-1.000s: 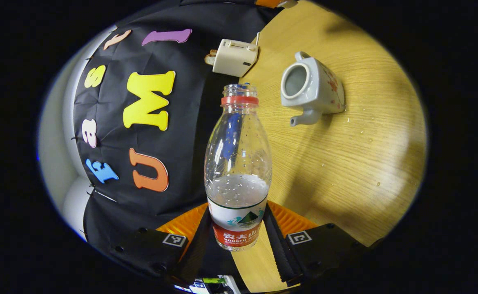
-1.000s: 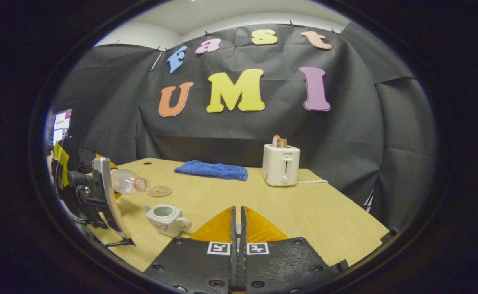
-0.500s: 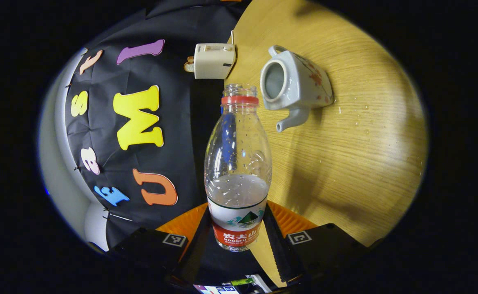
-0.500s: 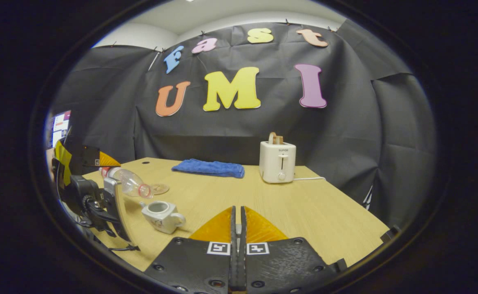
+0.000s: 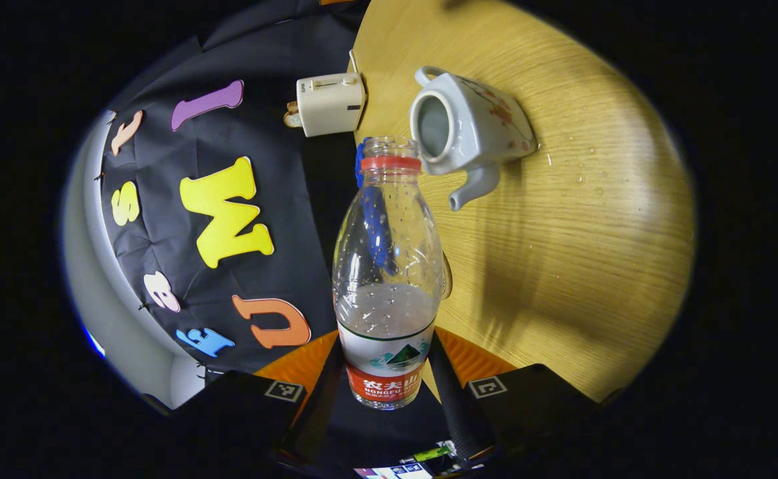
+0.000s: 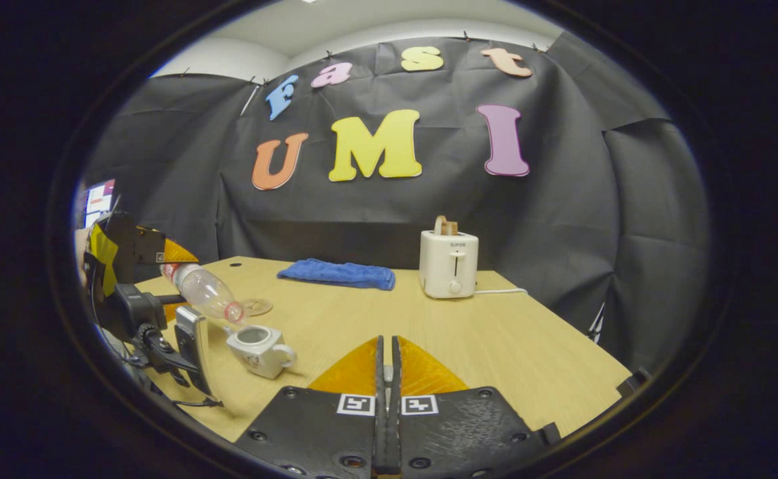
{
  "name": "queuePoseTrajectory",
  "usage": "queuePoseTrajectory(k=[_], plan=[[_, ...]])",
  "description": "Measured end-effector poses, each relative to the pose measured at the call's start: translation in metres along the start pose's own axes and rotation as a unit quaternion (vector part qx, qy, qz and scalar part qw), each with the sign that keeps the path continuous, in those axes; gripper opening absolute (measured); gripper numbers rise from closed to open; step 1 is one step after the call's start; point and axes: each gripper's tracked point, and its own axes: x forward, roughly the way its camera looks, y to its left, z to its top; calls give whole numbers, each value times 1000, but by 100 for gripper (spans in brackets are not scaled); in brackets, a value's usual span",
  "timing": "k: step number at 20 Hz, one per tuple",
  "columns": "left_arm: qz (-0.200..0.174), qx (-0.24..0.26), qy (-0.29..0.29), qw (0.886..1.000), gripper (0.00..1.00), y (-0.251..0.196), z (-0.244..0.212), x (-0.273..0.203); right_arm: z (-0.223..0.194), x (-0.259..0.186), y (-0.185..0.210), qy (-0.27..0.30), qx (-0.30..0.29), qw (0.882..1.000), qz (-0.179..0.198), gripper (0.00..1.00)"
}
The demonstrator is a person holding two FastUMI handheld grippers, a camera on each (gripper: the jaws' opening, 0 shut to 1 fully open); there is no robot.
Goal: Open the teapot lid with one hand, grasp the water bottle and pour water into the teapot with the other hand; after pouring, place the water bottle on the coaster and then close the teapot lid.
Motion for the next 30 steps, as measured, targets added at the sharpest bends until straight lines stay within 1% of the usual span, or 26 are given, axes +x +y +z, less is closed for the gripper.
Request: queuePoseTrajectory(k=[4, 10, 30], plan=[[14, 32, 0, 999, 75, 9, 4, -1, 0, 0, -2, 0, 1, 1000, 0, 0], [28, 61, 1, 998, 75, 14, 7, -3, 0, -2, -5, -1, 3, 1000, -1, 0], [45, 130, -2, 990, 75, 29, 16, -9, 1, -5, -7, -5, 13, 1000, 4, 0]])
